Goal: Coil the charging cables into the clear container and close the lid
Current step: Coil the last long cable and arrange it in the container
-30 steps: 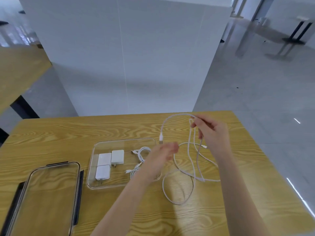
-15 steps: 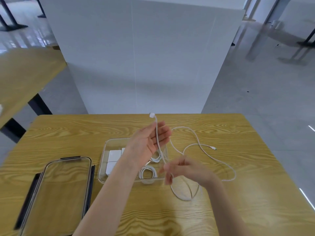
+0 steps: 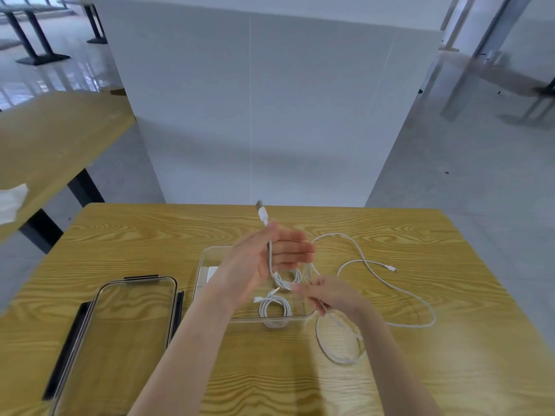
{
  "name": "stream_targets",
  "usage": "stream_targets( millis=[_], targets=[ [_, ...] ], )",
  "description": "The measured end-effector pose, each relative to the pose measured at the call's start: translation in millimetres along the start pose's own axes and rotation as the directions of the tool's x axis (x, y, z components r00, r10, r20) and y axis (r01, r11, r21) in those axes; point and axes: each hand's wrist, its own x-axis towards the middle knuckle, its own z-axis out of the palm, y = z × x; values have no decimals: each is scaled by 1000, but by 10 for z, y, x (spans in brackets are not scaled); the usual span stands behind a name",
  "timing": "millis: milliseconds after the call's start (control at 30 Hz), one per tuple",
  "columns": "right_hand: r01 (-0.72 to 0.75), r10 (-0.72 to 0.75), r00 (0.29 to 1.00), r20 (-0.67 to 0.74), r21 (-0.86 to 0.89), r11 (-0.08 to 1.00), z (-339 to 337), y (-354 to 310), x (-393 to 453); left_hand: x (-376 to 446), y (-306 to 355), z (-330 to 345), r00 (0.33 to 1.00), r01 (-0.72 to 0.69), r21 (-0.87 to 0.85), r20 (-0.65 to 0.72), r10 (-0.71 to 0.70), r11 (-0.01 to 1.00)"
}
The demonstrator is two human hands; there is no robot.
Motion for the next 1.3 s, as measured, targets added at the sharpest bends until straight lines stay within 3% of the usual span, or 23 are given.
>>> stream_targets(
  millis=[100,200,300,400,500,567,667,867,967,1100,1200,1300],
  targets=[
    [42,-33,993,-112,81,996,-78,-134,118,-39,-34,16,999,0,174,-33,6,985],
    [95,-75,967,-243,71,993,-149,-358,153,-58,-133,43,994,108,256,-24,-105,961],
    [198,-165,918,-359,56,979,-180,-640,76,-14,-298,18,985,162,206,-90,-146,965],
    [309,-294,868,-401,-29,951,-127,-835,-79,33,-396,-27,973,189,24,-140,-184,982],
    [364,-396,842,-366,-156,918,-6,-911,-220,58,-376,-88,967,190,-212,-130,-220,959],
    [391,-429,855,-291,-182,902,82,-904,-273,58,-352,-129,969,185,-264,-109,-220,947],
    [399,-398,891,-218,-40,916,166,-850,-308,47,-357,-171,972,175,-326,-93,-215,929],
    [397,-306,886,-348,230,889,177,-709,-275,35,-408,-218,957,286,-363,60,-285,887],
    [371,-287,908,-304,266,890,185,-673,-269,70,-419,-235,956,292,-441,118,-268,848],
    [382,-354,914,-200,123,916,220,-633,-265,158,-465,-282,947,302,-430,30,-321,851],
    [386,-380,923,-68,169,907,248,-579,-248,200,-460,-311,936,284,-466,-57,-349,838],
    [361,-368,930,-1,194,912,296,-489,-227,208,-425,-310,924,220,-613,-118,-363,759]
  ],
)
